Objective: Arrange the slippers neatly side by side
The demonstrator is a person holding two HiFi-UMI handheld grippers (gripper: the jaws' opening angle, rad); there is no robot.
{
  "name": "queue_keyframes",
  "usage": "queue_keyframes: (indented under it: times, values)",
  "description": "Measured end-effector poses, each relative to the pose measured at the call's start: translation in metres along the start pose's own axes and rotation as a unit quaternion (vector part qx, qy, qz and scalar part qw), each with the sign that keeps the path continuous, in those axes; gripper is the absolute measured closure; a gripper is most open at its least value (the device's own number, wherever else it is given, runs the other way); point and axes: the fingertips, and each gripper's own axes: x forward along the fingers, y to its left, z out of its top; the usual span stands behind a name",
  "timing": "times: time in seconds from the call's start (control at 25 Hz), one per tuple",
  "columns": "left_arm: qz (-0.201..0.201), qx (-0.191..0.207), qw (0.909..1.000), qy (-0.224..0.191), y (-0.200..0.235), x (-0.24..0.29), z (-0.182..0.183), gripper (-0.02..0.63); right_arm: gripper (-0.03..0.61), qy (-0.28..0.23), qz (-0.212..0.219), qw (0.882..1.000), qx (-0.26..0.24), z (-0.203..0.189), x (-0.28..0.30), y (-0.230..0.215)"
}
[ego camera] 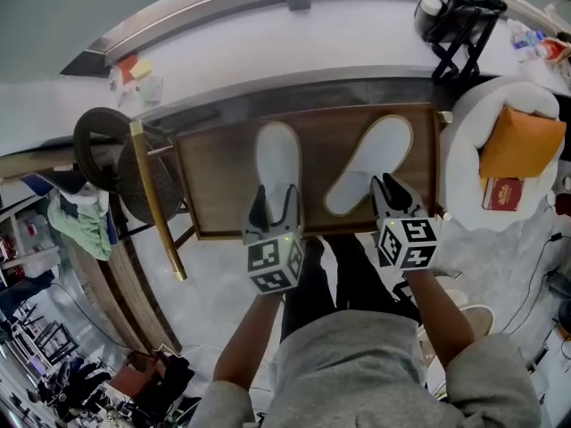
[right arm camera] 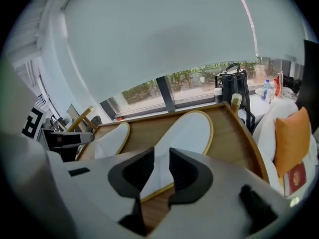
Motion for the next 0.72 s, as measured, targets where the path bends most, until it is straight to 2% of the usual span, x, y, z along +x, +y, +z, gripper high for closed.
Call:
queue_keyframes:
  times: [0.52, 0.72]
  values:
    - [0.007, -0.006, 0.9999, 0.008, 0.008, 0.005, -0.007, 0.362, 0.495, 0.033, -0.017, 0.999, 0.025, -0.011, 0.027, -0.007]
    - [0.01, -0.008, 0.9999, 0.006, 0.012, 0.002, -0.006, 0.362, 0.538, 0.037, -0.028, 0.999, 0.018, -0.011, 0.029, -0.007]
